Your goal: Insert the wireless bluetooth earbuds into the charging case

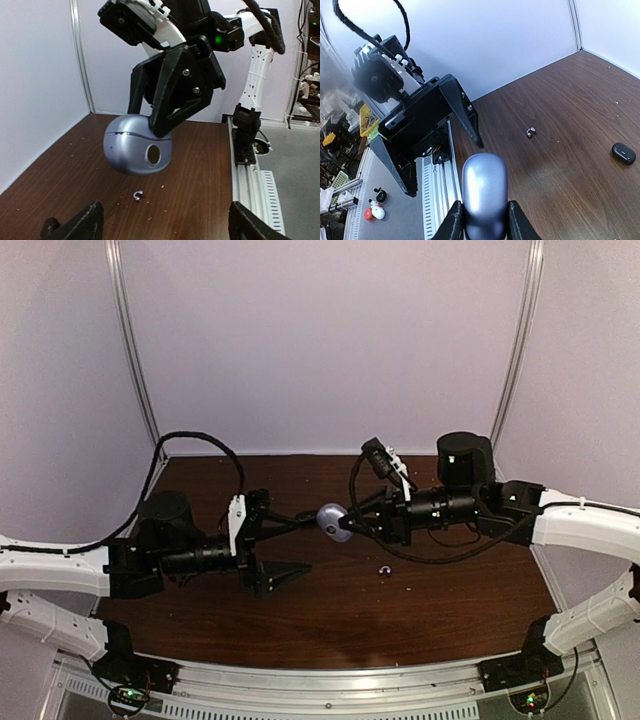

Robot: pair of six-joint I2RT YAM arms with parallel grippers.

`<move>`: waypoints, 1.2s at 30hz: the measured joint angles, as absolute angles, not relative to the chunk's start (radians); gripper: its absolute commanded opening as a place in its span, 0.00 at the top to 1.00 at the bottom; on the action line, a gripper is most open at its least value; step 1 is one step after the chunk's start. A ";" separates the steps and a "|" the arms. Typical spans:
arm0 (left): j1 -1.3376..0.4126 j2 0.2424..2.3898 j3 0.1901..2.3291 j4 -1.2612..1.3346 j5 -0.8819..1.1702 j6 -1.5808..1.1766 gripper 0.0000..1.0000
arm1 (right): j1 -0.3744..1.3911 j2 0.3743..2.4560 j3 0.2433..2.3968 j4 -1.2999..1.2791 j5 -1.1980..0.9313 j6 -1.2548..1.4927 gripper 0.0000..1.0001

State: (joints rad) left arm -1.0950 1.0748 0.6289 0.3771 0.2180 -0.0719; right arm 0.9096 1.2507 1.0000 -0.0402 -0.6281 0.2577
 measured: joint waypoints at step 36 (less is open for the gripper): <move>-1.093 1.199 0.683 0.427 0.480 -0.123 0.68 | 1.058 1.300 1.108 -0.214 -0.670 0.062 0.91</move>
